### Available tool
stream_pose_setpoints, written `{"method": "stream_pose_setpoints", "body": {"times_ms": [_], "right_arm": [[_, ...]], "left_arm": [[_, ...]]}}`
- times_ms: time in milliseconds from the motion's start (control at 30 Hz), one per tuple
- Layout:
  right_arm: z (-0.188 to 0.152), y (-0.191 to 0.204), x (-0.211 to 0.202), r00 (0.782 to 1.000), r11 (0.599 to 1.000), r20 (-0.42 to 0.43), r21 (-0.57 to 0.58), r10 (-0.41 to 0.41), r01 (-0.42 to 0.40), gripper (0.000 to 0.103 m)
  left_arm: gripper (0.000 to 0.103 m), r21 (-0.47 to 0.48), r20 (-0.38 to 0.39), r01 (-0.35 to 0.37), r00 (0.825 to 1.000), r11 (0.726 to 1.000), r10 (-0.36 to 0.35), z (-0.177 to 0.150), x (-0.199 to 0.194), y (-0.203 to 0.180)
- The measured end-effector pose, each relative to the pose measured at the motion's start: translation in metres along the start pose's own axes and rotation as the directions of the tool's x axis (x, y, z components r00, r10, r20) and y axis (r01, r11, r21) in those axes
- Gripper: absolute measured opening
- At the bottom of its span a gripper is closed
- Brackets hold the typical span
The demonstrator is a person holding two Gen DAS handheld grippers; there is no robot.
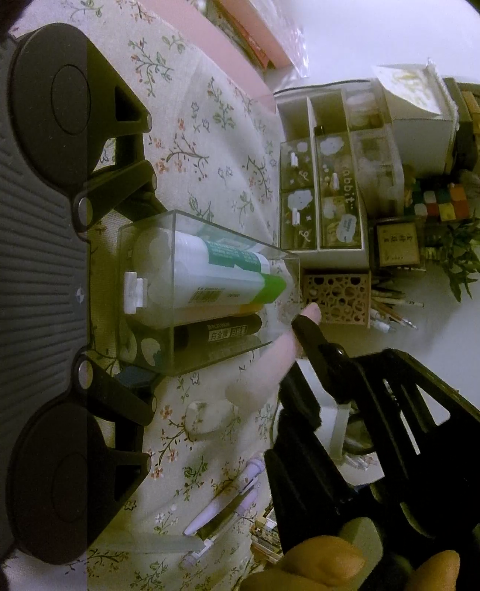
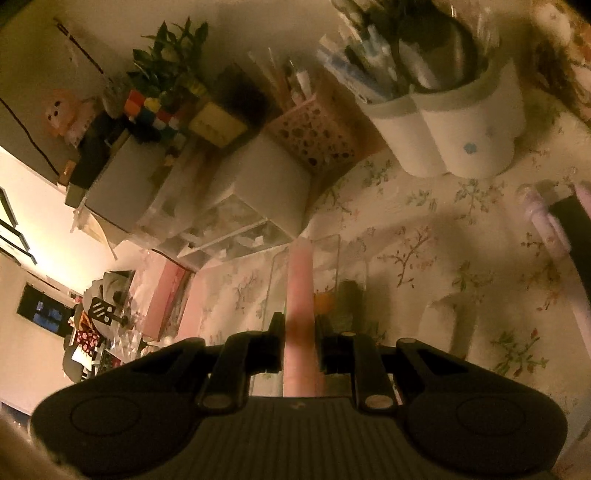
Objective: Organize stationery
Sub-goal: 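Lower the pink highlighter into the clear box and open the right tool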
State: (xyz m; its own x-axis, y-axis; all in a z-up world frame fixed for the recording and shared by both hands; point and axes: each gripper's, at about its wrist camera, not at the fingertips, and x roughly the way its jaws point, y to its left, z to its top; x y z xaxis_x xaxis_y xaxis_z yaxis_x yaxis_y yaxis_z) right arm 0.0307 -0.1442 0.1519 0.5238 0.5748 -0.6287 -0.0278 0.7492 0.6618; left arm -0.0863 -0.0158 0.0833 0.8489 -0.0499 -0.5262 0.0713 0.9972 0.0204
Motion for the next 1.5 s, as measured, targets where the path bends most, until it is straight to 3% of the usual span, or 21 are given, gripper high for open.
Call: {"method": "stream_pose_setpoints", "body": {"times_ms": [500,1000,1267,1500], "right_arm": [[-0.005,-0.001,0.015,0.999,1.0,-0.038,0.012,-0.016,0.017,0.019],[-0.009,0.001,0.02,0.999,0.999,-0.024,-0.024,-0.039,0.038,0.019],[-0.013,0.008,0.007,0.998,0.993,-0.029,-0.104,-0.054,0.051,0.02],[-0.013,-0.006,-0.009,1.0,0.998,-0.007,-0.056,-0.01,0.01,0.02]], "left_arm": [[0.073,-0.002,0.0,0.003,1.0,1.0,-0.003,0.0,-0.001,0.0],[0.073,0.016,-0.003,0.021,1.0,1.0,-0.021,0.001,0.001,0.0],[0.073,0.016,-0.004,0.024,1.0,1.0,-0.024,0.001,0.002,0.0],[0.073,0.018,-0.005,0.028,1.0,0.999,-0.027,0.001,0.002,0.0]]}}
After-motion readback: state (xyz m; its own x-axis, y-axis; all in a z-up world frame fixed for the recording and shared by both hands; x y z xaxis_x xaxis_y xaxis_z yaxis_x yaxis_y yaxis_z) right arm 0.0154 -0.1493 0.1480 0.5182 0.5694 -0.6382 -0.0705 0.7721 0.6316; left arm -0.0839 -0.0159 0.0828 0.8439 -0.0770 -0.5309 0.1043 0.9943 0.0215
